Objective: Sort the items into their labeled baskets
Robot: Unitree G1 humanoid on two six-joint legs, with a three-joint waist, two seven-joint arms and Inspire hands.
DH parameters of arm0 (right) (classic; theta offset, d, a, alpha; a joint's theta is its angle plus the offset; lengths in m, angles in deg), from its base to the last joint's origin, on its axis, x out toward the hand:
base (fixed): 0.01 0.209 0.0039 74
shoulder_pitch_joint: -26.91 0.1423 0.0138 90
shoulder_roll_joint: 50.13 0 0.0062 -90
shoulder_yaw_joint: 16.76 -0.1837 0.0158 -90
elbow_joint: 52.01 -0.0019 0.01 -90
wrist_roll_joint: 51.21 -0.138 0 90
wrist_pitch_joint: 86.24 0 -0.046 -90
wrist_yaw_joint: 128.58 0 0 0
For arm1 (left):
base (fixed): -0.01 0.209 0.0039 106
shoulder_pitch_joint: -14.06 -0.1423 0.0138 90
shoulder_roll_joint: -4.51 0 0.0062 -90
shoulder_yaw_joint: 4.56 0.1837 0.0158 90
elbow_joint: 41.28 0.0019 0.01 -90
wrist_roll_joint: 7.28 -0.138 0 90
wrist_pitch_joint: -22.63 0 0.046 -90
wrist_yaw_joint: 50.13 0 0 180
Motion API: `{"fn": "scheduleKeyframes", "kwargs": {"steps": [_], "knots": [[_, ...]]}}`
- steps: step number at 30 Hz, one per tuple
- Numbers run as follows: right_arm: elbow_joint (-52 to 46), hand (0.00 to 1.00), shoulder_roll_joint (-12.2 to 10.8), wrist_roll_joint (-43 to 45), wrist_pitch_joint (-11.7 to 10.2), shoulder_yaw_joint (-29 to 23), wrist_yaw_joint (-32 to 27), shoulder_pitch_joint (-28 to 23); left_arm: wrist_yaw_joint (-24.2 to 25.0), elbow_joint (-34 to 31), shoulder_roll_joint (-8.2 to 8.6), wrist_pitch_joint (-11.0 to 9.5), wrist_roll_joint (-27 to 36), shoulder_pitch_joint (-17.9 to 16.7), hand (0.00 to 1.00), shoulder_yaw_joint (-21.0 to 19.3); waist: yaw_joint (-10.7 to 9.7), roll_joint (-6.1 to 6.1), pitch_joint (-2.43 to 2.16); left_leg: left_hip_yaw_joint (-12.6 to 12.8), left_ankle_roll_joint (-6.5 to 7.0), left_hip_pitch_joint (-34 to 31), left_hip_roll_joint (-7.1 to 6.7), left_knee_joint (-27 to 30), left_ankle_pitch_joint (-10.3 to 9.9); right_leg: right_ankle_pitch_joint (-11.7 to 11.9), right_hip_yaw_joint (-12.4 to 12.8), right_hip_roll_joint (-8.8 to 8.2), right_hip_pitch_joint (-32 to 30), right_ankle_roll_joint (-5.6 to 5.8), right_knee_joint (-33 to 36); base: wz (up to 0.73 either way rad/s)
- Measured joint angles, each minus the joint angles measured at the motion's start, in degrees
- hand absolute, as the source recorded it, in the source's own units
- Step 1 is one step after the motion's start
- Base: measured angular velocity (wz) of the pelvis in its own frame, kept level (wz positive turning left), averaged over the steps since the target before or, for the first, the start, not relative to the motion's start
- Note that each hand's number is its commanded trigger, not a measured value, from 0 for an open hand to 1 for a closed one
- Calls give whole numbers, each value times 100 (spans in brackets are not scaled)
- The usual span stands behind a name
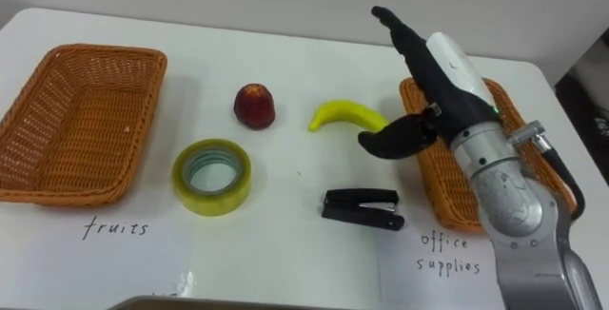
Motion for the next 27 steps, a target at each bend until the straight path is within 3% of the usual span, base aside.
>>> {"fn": "scheduleKeyframes", "kwargs": {"steps": [15, 27], "knots": [[0, 0, 0, 93, -1, 118, 561, -15, 16, 50, -3, -8, 11, 109, 0, 218, -5, 130, 6, -1, 1, 4, 4, 1, 0, 30, -7, 7, 31, 0, 1, 0], [-6, 0, 0, 128, 68, 274, 1169, -103, 51, 69, -3, -8, 8, 178, 0, 215, 138, 117, -9, 4, 1, 40, 0, 7, 0, 30, 6, 4, 34, 0, 0, 0]]}}
